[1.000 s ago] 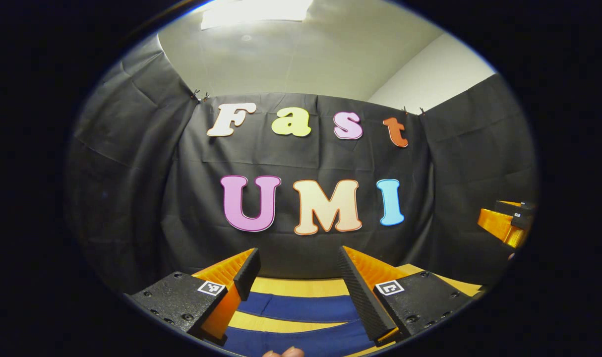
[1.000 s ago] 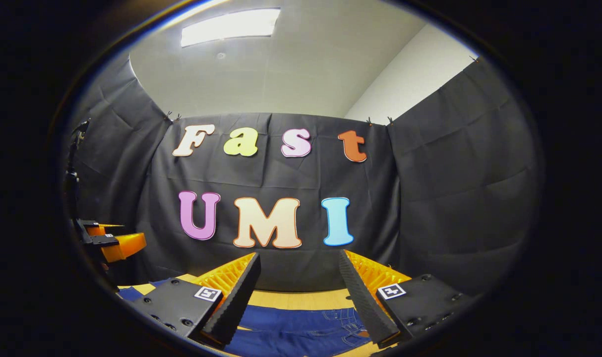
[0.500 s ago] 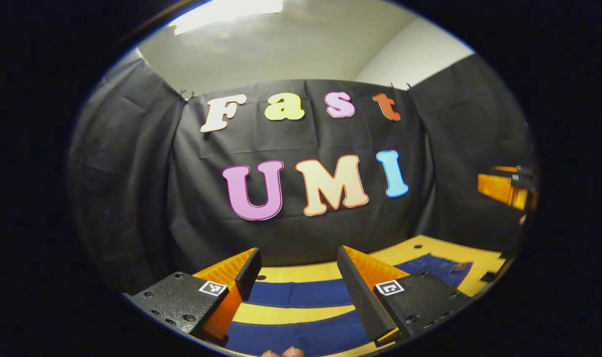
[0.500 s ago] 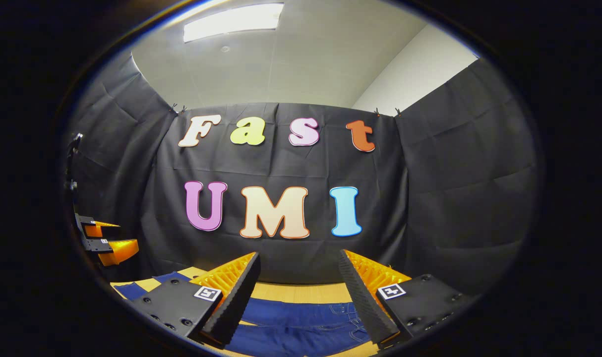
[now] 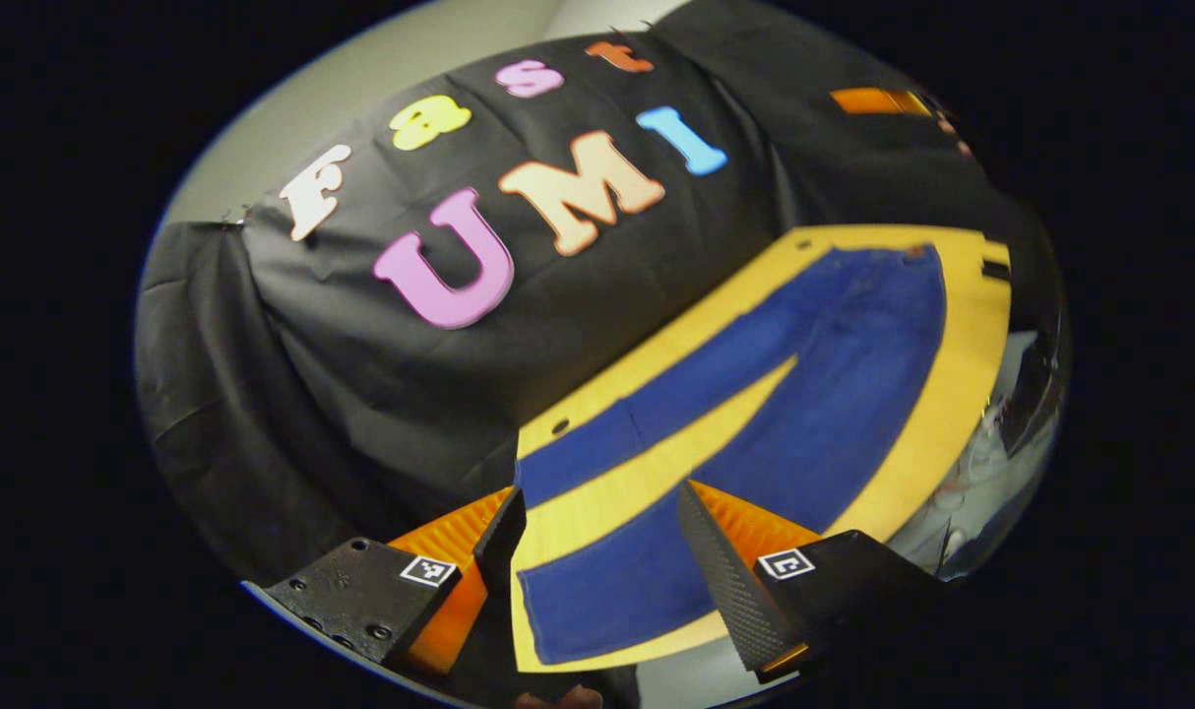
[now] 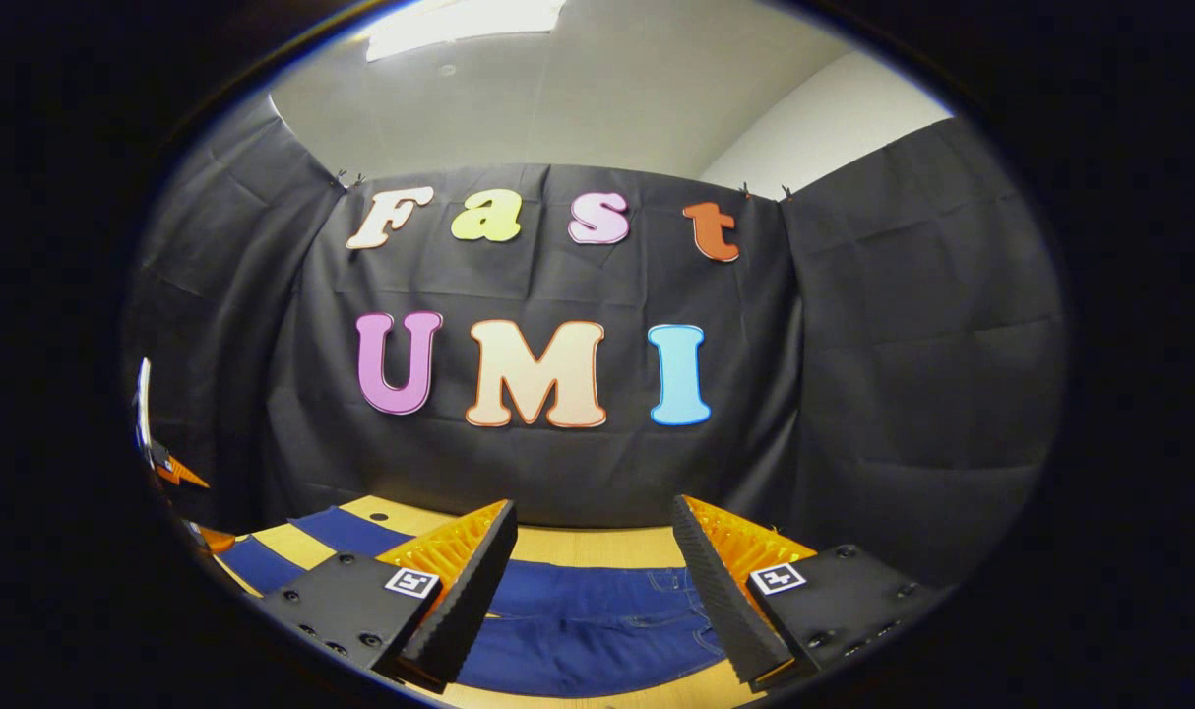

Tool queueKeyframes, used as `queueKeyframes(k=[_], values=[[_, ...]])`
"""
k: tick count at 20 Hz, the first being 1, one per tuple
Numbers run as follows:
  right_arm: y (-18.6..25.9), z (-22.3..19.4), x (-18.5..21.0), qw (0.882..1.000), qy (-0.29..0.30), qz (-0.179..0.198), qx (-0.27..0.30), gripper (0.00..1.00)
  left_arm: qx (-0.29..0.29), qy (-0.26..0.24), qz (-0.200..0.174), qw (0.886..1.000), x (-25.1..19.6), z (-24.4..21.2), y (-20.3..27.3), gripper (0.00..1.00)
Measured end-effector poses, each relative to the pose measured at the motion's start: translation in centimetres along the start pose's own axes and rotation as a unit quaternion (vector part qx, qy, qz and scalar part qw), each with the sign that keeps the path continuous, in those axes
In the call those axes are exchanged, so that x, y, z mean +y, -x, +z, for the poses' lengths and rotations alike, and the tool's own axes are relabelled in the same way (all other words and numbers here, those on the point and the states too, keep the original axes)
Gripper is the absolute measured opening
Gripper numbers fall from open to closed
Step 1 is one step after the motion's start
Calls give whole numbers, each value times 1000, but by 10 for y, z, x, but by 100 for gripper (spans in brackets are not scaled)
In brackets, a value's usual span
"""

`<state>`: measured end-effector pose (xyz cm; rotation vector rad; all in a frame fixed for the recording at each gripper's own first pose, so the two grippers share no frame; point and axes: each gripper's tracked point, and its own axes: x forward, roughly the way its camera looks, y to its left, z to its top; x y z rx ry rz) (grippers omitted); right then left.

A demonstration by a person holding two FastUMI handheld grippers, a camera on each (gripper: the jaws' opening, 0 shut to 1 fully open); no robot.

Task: Grasp the waist and the cuffs of the jeans and fold them to make the two legs overlap; first hold the waist and fold one-third of the jeans toward the cuffs, then hold the cuffs and fold the remaining one-third in the same direction to finish folding.

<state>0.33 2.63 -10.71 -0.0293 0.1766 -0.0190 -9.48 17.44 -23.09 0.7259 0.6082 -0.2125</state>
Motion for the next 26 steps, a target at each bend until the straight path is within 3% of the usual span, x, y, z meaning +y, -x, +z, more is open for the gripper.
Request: queueKeyframes(k=[6,12,14,15,22,24,26], values=[[1,-15,6,1000,23,-7,16,99,90,-94,-40,991,-19,-96,-17,96],[2,-23,-6,998,48,-25,29,99,157,-175,-93,968,-37,-158,-36,96],[3,-25,-10,998,49,-33,33,99,159,-195,-103,962,-39,-164,-40,96],[3,-24,-12,997,51,-38,33,99,156,-203,-107,961,-39,-165,-43,90],[3,-29,-18,996,53,-54,35,99,139,-225,-114,958,-33,-154,-76,87],[4,-29,-18,996,53,-55,34,99,154,-223,-139,953,-38,-157,-84,81],[3,-29,-20,997,53,-55,32,99,168,-220,-170,946,-51,-164,-85,56]])
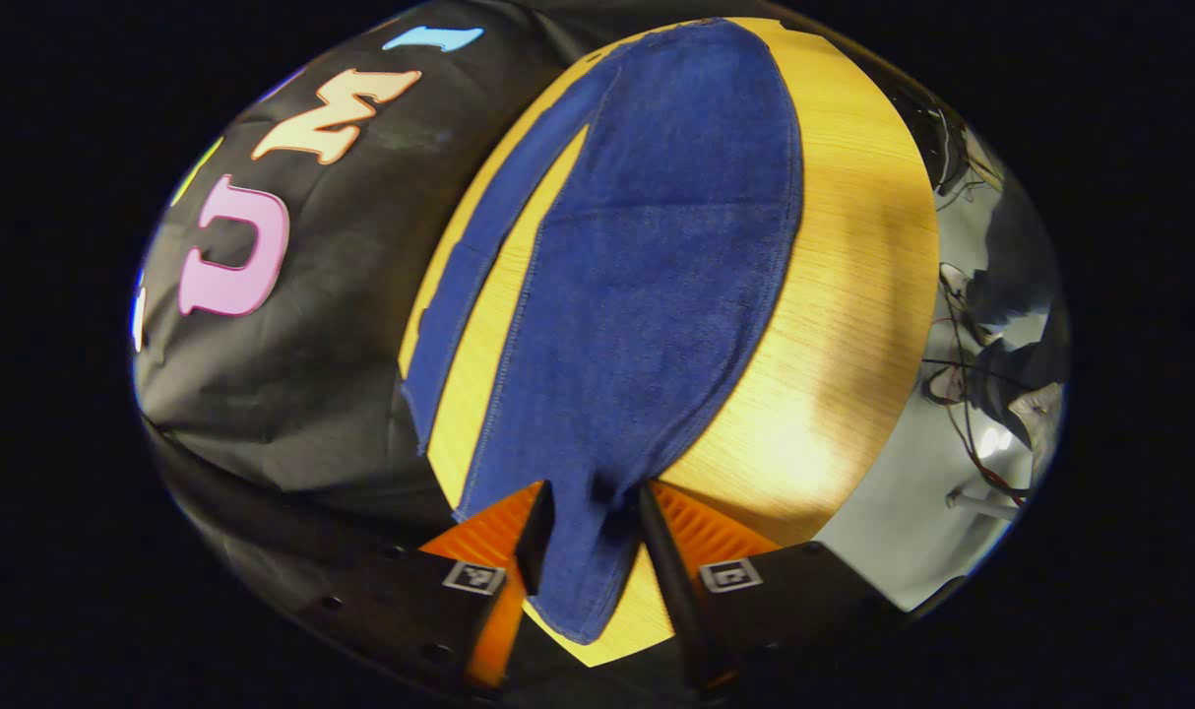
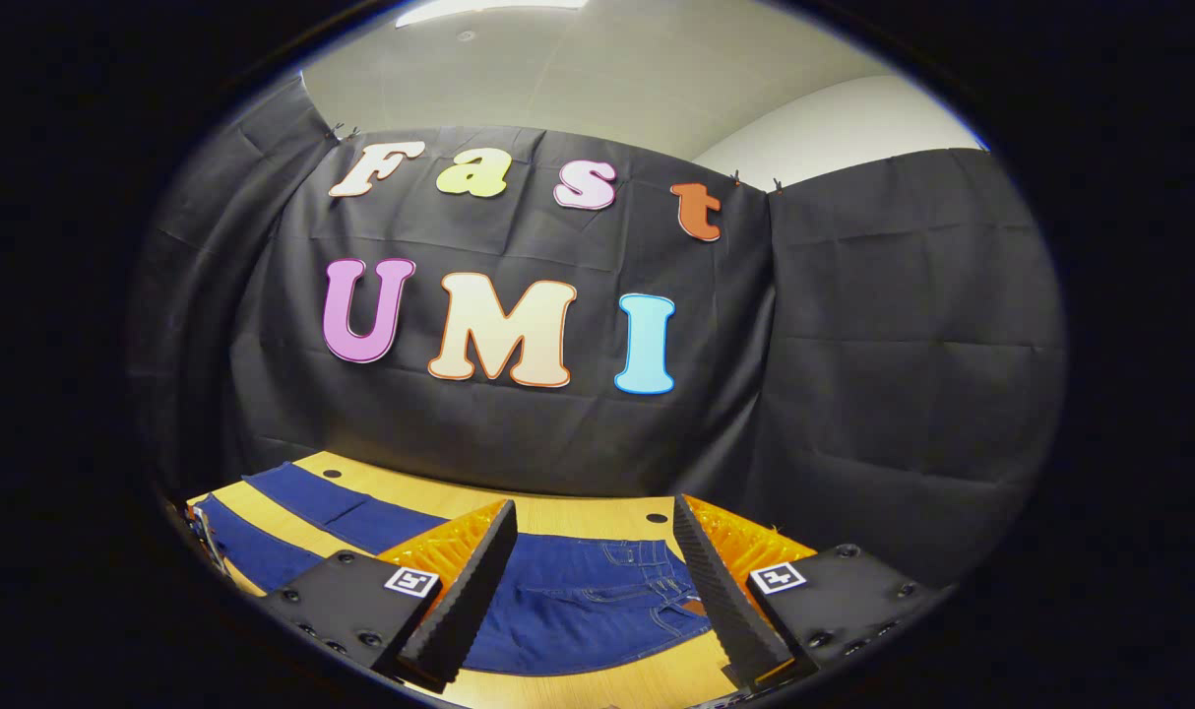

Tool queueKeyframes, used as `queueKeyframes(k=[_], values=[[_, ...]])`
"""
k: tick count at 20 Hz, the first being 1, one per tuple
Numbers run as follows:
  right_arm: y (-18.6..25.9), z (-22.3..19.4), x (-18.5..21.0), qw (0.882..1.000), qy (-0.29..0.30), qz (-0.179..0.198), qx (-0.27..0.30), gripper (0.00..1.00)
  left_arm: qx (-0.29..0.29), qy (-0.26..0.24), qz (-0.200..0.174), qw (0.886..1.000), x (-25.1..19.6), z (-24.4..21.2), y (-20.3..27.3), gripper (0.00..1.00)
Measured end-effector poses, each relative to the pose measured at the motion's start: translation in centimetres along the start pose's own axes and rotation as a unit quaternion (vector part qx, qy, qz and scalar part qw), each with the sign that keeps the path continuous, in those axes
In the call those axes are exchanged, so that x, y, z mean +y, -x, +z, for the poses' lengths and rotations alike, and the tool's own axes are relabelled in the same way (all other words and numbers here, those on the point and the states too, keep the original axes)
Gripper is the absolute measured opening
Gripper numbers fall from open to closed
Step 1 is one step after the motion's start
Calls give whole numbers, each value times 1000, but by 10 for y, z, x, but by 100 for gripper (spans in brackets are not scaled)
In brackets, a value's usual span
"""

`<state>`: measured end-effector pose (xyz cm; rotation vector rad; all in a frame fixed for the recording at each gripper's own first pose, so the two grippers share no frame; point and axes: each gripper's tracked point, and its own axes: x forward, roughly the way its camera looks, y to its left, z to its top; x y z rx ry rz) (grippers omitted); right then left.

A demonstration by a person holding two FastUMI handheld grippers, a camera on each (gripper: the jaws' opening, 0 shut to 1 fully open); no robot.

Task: Grasp the waist and the cuffs of the jeans and fold them to make the two legs overlap; first hold the waist and fold one-third of the jeans toward the cuffs, then hold the cuffs and fold the remaining one-third in the same direction to finish folding.

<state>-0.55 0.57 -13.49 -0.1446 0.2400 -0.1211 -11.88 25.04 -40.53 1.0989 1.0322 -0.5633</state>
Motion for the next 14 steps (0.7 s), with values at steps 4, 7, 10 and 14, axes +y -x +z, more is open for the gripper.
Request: queueKeyframes(k=[4,7,10,14], values=[[-8,-16,-9,1000,13,2,15,99,16,-2,-20,1000,-10,-4,4,13],[-21,-36,-25,998,63,14,28,99,23,2,-17,1000,-9,-2,5,2],[-39,-68,-45,983,172,44,40,99,35,23,-17,999,-11,-4,5,0],[-55,-136,-62,943,307,100,85,99,48,28,-26,998,-11,-2,5,0]])
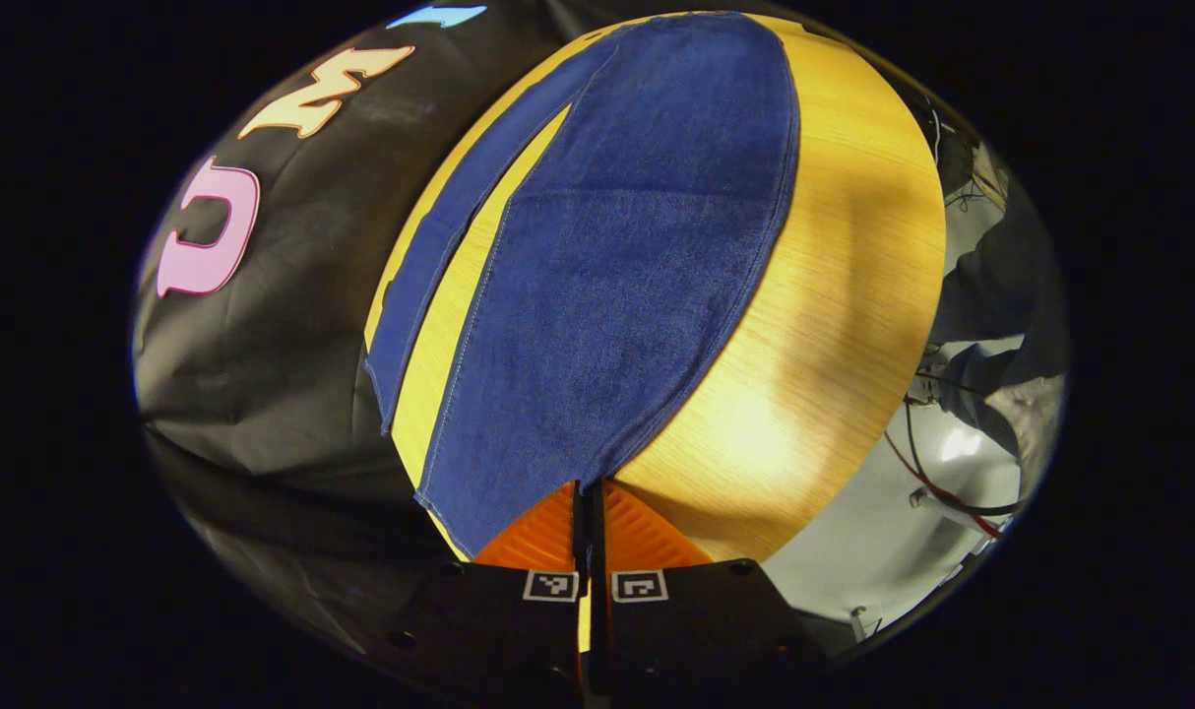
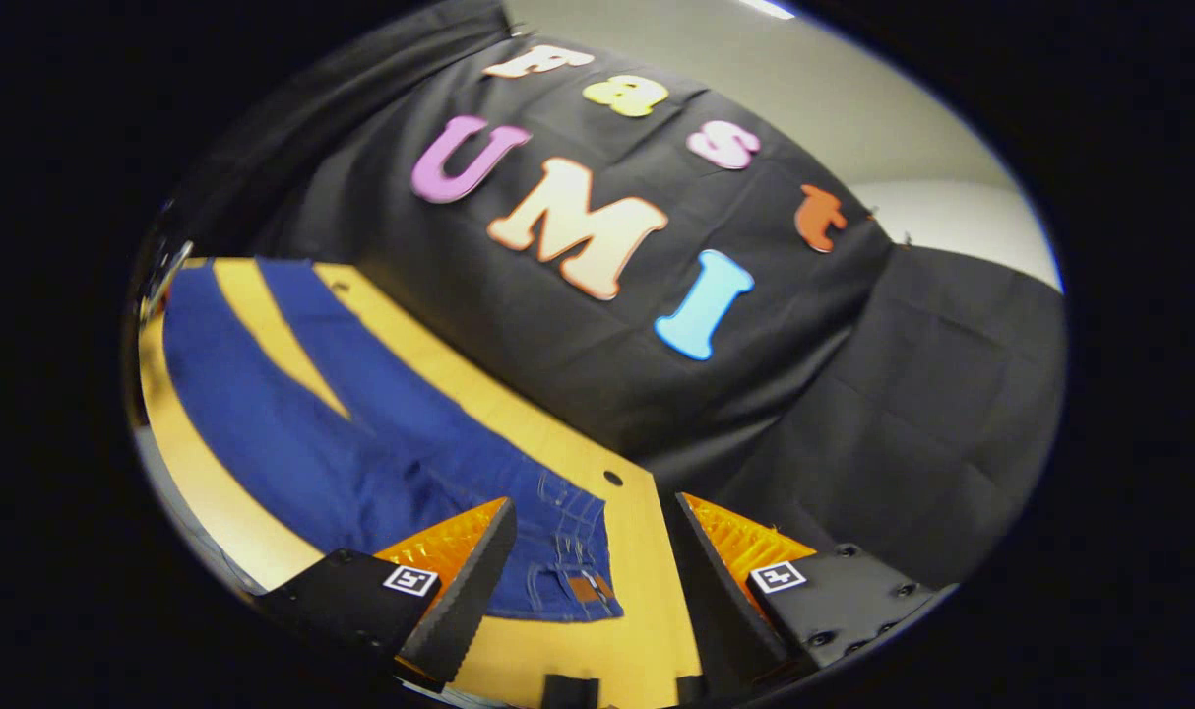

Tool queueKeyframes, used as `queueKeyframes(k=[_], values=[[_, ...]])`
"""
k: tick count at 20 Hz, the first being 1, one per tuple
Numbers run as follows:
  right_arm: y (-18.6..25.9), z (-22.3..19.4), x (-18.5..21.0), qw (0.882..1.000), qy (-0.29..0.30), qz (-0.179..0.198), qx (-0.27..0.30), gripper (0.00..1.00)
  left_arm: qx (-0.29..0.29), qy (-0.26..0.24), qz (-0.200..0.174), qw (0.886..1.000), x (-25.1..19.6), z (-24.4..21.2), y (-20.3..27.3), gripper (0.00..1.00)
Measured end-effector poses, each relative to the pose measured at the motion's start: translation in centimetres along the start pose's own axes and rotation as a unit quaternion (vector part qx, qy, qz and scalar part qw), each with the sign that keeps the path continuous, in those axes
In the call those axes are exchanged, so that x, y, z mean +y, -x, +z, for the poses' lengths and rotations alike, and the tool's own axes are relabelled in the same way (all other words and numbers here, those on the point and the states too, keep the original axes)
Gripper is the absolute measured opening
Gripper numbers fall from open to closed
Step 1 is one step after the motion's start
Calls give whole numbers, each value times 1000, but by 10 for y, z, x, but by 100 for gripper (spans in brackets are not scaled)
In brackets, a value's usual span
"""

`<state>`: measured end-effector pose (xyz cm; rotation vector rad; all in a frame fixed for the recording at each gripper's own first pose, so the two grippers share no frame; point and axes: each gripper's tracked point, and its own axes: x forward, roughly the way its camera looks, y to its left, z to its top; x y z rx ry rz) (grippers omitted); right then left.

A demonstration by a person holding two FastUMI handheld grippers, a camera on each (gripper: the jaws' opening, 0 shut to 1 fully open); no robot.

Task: Grasp the waist and the cuffs of the jeans and fold them to make the two legs overlap; first hold the waist and fold one-third of the jeans toward the cuffs, then hold the cuffs and fold the remaining one-third in the same direction to finish folding.

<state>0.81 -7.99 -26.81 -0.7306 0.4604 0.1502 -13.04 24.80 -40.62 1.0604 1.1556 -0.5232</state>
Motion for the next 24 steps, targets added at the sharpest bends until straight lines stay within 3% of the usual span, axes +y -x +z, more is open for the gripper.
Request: queueKeyframes(k=[4,7,13,17,20,23,24], values=[[-14,-75,27,988,135,61,43,99,20,-5,-3,1000,-1,-2,1,0],[-21,-125,50,973,192,106,78,99,26,-3,-1,1000,-1,-1,0,0],[-43,-144,94,952,235,181,77,100,41,-3,3,999,-2,-1,0,0],[-65,-146,101,944,265,188,65,93,49,1,2,999,-1,1,-1,0],[-78,-149,115,932,285,213,66,73,54,7,3,998,0,1,-1,0],[-74,-158,128,922,304,228,77,21,64,25,13,998,2,1,-1,0],[-78,-157,125,924,303,218,79,11,68,32,16,997,4,0,-1,0]])
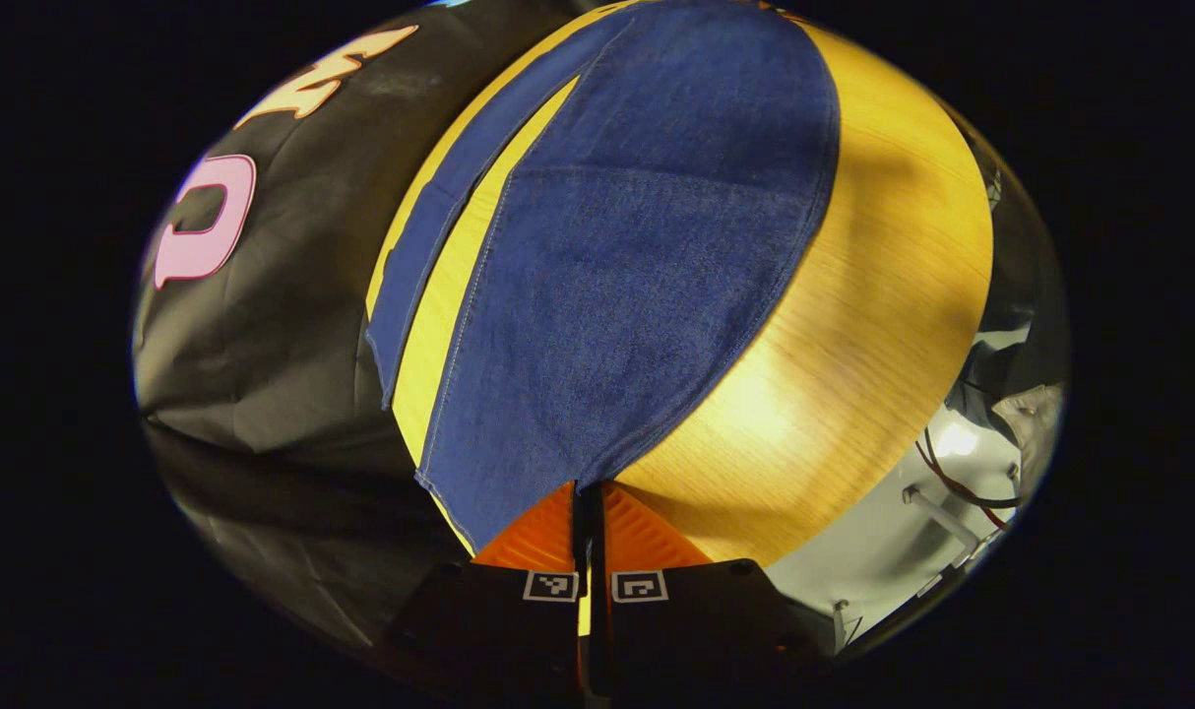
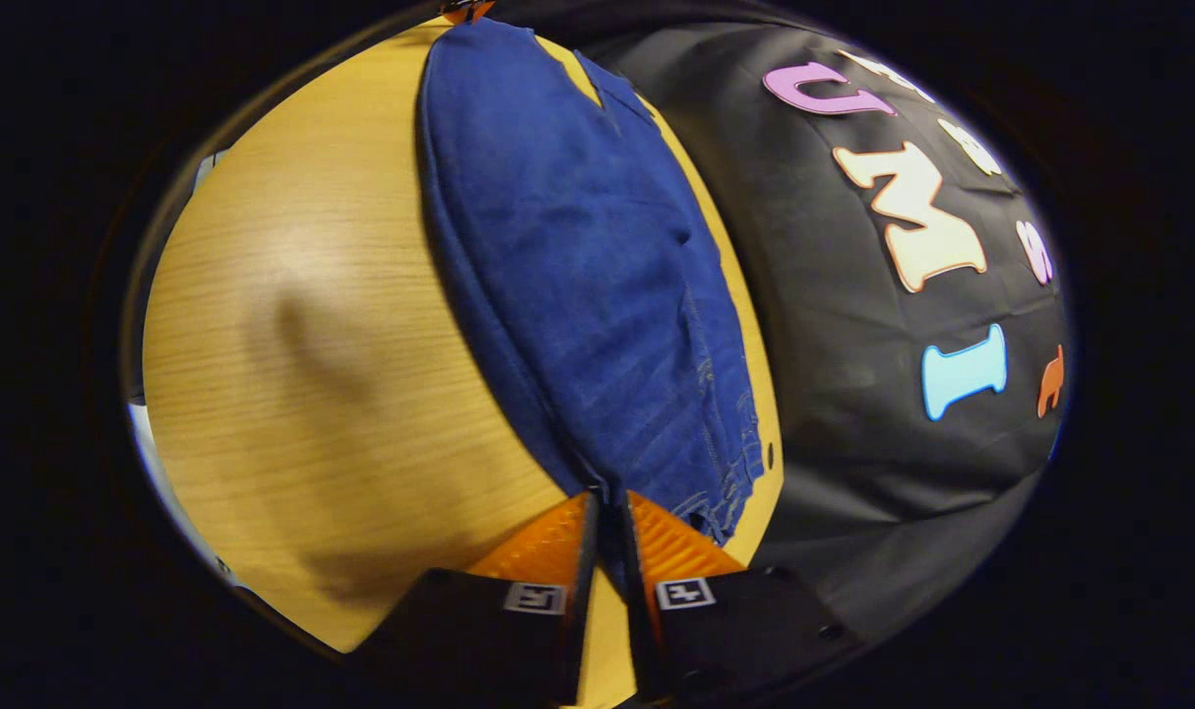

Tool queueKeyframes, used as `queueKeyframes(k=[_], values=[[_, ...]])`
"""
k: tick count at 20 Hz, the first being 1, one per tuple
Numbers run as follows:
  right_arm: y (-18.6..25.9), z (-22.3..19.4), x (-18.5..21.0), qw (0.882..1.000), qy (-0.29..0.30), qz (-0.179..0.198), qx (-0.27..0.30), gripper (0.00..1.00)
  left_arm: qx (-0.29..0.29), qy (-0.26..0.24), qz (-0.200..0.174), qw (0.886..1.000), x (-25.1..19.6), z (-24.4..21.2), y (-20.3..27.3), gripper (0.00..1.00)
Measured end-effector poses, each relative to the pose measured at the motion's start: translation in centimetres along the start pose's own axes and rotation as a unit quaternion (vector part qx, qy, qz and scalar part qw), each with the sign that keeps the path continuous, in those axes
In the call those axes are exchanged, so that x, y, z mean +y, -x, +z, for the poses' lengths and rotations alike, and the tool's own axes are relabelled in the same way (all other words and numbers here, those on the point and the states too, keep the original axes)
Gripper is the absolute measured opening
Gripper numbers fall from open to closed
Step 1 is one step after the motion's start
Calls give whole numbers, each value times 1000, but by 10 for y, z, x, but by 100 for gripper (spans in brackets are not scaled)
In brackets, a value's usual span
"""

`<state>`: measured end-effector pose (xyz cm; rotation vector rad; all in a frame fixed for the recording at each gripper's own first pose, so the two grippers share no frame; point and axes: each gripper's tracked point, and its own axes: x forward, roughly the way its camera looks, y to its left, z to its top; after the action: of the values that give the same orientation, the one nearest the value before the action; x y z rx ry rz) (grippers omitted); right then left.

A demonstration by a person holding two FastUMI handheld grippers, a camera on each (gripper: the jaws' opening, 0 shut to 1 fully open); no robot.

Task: Grasp the waist and the cuffs of the jeans and fold them to make the two legs overlap; first hold the waist and fold one-third of the jeans toward the cuffs, then hold the cuffs and fold the remaining one-third in the same direction to finish folding.

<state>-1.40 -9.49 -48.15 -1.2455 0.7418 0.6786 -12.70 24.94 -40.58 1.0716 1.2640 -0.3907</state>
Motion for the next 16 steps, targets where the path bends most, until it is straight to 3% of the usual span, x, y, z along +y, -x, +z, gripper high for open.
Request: queueKeyframes(k=[1,3,5,10,12,16], values=[[-1,-1,-6,1000,-16,-1,4,1,4,11,2,1000,1,0,-1,0],[3,-3,-8,997,-77,6,7,4,13,50,-2,999,3,3,0,0],[6,1,-21,991,-132,-10,0,3,23,103,-10,994,7,3,3,0],[27,22,-72,977,-202,-67,-35,2,29,158,39,986,54,21,23,0],[32,28,-94,967,-235,-94,-41,3,22,172,58,983,85,32,29,0],[22,48,-150,935,-319,-142,-57,3,-7,189,98,977,150,69,34,0]])
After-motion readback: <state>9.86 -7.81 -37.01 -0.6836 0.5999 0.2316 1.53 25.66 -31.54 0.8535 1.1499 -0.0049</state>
